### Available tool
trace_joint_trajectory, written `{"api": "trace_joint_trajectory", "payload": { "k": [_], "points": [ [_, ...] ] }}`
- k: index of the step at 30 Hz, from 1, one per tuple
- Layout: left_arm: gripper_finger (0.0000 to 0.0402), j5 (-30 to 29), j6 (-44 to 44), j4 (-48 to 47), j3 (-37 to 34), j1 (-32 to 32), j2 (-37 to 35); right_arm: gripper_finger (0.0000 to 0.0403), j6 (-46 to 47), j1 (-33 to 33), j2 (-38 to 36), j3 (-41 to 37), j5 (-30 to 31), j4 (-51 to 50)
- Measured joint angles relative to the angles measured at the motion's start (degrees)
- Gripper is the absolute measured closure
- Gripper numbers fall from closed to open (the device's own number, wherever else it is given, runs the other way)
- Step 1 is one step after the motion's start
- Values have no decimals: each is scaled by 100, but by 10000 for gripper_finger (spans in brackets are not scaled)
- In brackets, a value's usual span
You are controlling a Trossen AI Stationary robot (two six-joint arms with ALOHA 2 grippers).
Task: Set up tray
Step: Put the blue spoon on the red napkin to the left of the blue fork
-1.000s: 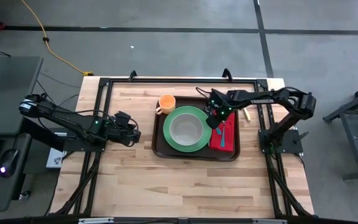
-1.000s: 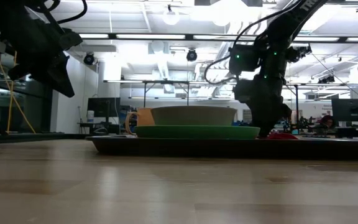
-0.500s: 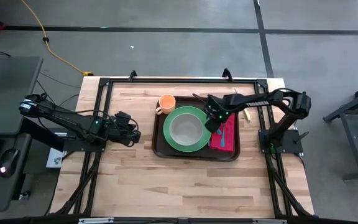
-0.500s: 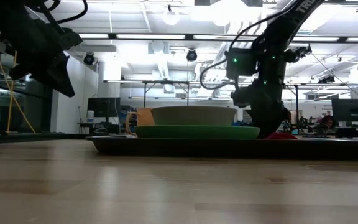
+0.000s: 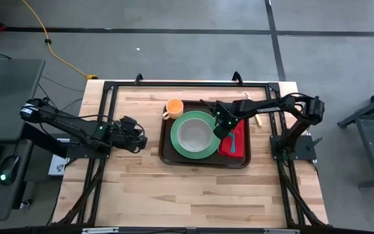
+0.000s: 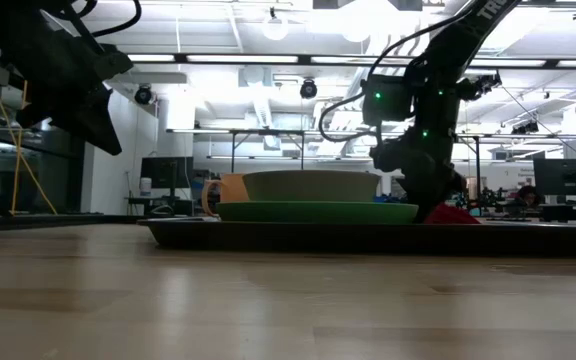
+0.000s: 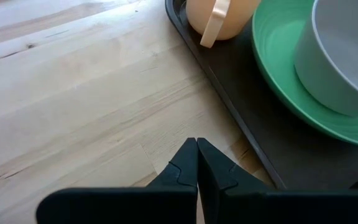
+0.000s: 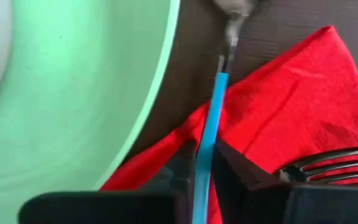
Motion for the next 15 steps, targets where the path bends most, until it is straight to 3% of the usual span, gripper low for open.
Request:
{"api": "trace_joint_trajectory", "payload": {
  "k": [15],
  "points": [
    [371, 7, 0, 4, 0, -2, 0, 387, 148, -42, 28, 174, -252, 40]
  ]
}}
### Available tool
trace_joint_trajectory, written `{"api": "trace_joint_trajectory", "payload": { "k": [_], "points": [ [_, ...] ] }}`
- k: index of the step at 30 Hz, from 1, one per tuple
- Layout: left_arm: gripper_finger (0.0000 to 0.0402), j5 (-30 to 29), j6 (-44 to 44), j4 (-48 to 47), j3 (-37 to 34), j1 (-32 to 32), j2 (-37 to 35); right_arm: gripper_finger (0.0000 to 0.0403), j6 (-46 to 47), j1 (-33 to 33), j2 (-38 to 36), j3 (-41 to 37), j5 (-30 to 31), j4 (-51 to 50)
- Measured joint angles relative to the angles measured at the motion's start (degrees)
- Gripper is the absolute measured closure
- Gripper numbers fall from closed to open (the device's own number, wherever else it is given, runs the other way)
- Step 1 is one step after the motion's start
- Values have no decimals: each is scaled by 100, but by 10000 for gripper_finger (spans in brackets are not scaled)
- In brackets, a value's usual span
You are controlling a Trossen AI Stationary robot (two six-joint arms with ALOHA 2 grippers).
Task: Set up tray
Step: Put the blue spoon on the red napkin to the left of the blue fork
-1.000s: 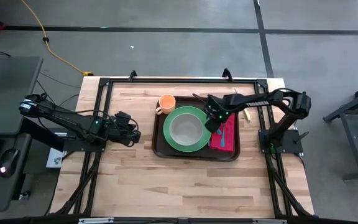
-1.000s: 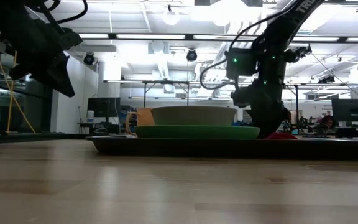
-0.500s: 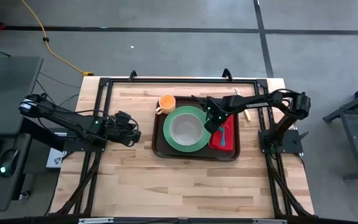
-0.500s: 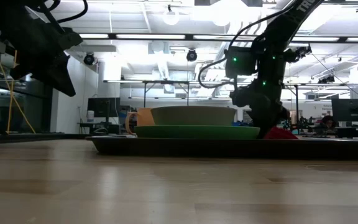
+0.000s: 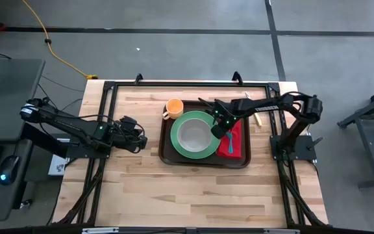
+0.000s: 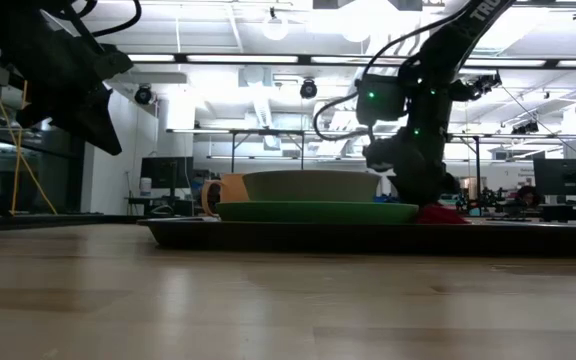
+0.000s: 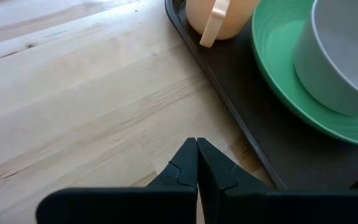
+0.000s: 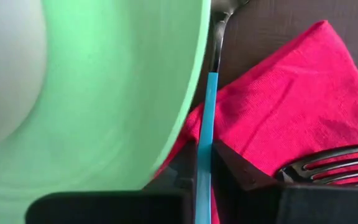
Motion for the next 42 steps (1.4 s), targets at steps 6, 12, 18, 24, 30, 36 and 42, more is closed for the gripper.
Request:
{"api": "trace_joint_trajectory", "payload": {
  "k": [6, 12, 18, 24, 30, 36, 42],
  "points": [
    [371, 4, 83, 0, 0, 2, 0, 394, -54, -109, 0, 52, 35, -144],
    [371, 13, 101, 0, 0, 1, 0, 395, -56, -205, -2, 62, 129, -360],
    [371, 17, 101, 4, 0, 0, 0, 395, -57, -216, -71, 62, 134, -392],
    [371, 17, 98, 26, -2, 0, 2, 398, -57, -305, -449, 62, 184, -473],
    [371, 17, 98, 43, 0, 1, 2, 396, -67, -417, -625, 62, 190, -532],
    [371, 17, 96, 83, 0, 0, 2, 398, -166, -400, -625, 64, 104, -581],
    [371, 17, 96, 90, 0, 0, 2, 390, -162, -402, -625, 66, 105, -689]
  ]
}}
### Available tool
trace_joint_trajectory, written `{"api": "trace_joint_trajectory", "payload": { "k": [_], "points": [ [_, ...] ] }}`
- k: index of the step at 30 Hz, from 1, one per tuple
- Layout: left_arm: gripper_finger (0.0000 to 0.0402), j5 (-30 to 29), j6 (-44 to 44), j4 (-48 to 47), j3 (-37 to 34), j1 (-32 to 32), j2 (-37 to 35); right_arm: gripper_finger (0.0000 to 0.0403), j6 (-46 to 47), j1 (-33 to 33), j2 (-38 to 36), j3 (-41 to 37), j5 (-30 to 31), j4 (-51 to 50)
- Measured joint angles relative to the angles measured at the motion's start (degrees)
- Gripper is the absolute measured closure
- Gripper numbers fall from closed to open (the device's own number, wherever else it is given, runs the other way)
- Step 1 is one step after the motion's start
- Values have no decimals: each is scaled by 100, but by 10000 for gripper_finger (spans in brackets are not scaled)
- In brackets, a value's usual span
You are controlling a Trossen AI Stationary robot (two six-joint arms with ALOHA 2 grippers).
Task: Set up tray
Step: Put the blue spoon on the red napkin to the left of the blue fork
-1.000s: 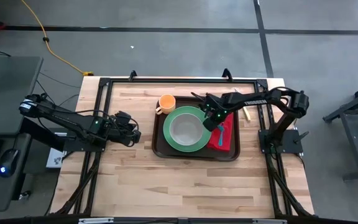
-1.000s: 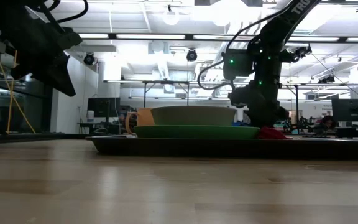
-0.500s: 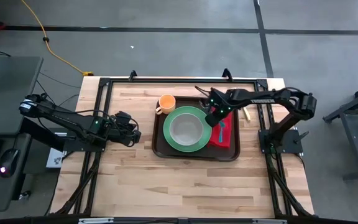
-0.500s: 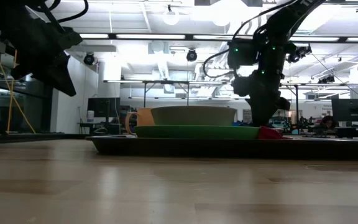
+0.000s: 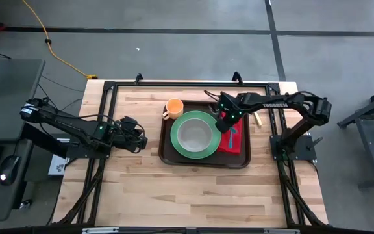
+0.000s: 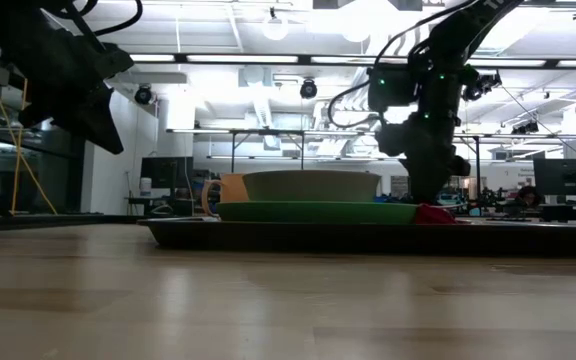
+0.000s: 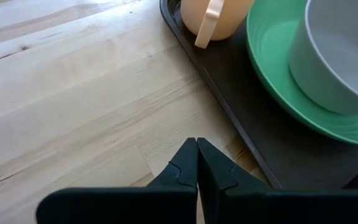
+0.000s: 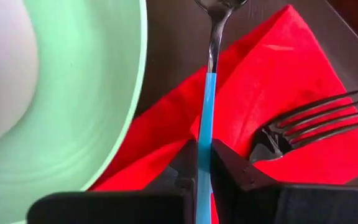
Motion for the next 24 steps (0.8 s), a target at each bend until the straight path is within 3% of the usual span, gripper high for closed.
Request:
{"api": "trace_joint_trajectory", "payload": {
  "k": [24],
  "points": [
    [371, -2, 0, -2, 0, 0, 0, 390, -227, 2, 0, 0, -133, -355]
  ]
}}
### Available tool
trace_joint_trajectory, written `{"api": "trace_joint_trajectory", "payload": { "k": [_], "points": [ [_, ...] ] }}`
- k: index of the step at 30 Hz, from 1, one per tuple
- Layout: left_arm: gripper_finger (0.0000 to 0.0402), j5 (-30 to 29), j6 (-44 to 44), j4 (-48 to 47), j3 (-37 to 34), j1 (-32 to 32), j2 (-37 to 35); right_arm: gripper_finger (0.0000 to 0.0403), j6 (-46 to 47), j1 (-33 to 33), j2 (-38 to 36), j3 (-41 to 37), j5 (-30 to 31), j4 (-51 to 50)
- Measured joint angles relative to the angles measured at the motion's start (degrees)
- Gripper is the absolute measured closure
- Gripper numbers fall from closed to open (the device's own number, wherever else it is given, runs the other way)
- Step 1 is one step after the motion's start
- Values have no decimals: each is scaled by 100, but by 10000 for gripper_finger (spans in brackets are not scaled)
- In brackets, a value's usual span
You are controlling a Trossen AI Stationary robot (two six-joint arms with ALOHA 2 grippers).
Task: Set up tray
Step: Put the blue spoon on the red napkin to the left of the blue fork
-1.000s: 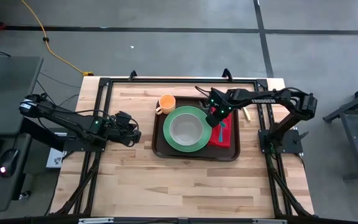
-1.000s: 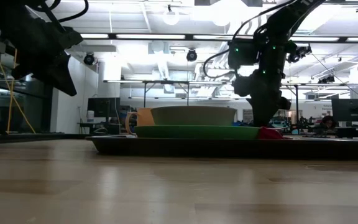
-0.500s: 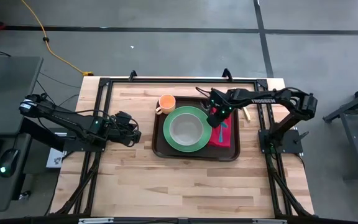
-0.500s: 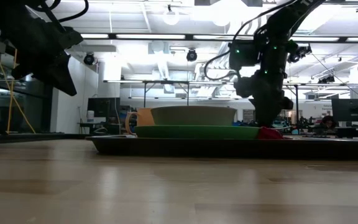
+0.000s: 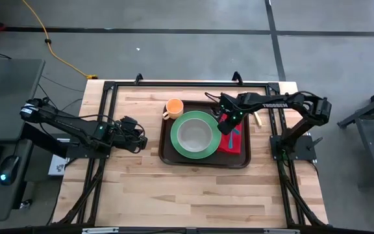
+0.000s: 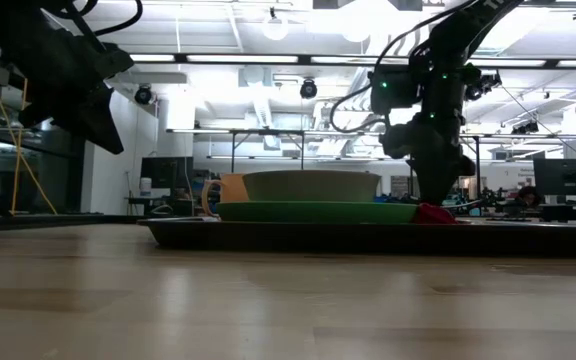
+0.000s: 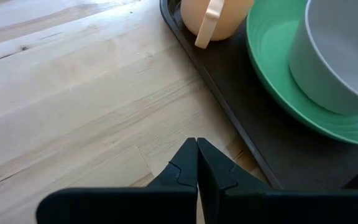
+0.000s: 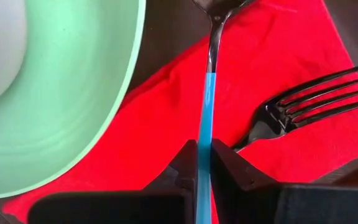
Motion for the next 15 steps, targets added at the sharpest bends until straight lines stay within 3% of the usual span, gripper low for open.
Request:
{"api": "trace_joint_trajectory", "payload": {
  "k": [15],
  "points": [
    [371, -2, 2, 94, 0, 0, 4, 393, 1417, 1, -432, 4, -147, -430]
  ]
}}
